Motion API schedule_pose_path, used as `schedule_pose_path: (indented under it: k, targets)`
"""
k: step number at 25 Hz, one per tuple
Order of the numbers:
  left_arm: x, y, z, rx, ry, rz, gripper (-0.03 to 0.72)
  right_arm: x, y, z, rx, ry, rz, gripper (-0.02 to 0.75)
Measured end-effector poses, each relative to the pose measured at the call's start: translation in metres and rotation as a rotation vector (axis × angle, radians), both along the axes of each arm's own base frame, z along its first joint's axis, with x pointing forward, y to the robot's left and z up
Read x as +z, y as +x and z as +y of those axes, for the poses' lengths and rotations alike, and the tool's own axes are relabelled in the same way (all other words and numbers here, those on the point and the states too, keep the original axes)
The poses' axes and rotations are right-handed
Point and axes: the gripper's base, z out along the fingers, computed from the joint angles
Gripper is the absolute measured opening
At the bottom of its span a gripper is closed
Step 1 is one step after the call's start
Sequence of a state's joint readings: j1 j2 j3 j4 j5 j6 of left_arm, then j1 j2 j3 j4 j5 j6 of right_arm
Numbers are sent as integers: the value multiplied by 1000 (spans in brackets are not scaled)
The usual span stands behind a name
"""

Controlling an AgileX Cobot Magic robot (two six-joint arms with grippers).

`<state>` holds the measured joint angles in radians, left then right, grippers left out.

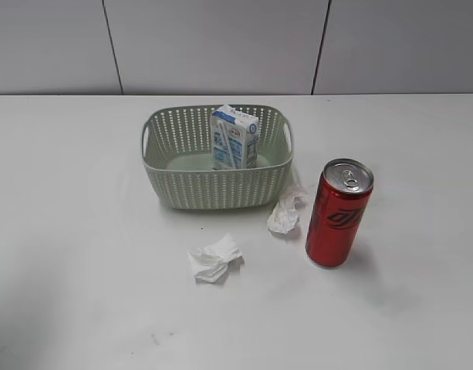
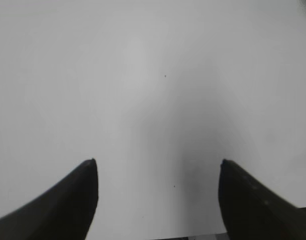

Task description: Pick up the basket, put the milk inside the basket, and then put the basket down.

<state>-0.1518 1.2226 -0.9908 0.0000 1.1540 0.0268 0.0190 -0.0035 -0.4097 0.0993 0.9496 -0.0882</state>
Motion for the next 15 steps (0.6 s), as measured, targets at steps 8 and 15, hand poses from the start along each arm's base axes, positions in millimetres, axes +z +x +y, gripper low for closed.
schedule_pose_path:
  k: [8,15]
  targets:
    - [-30,-63,8,28,-32,-63,571,0,0,0,0,0,0,592]
    - [-46,-101,13,30,-49,-106,570,0,0,0,0,0,0,592]
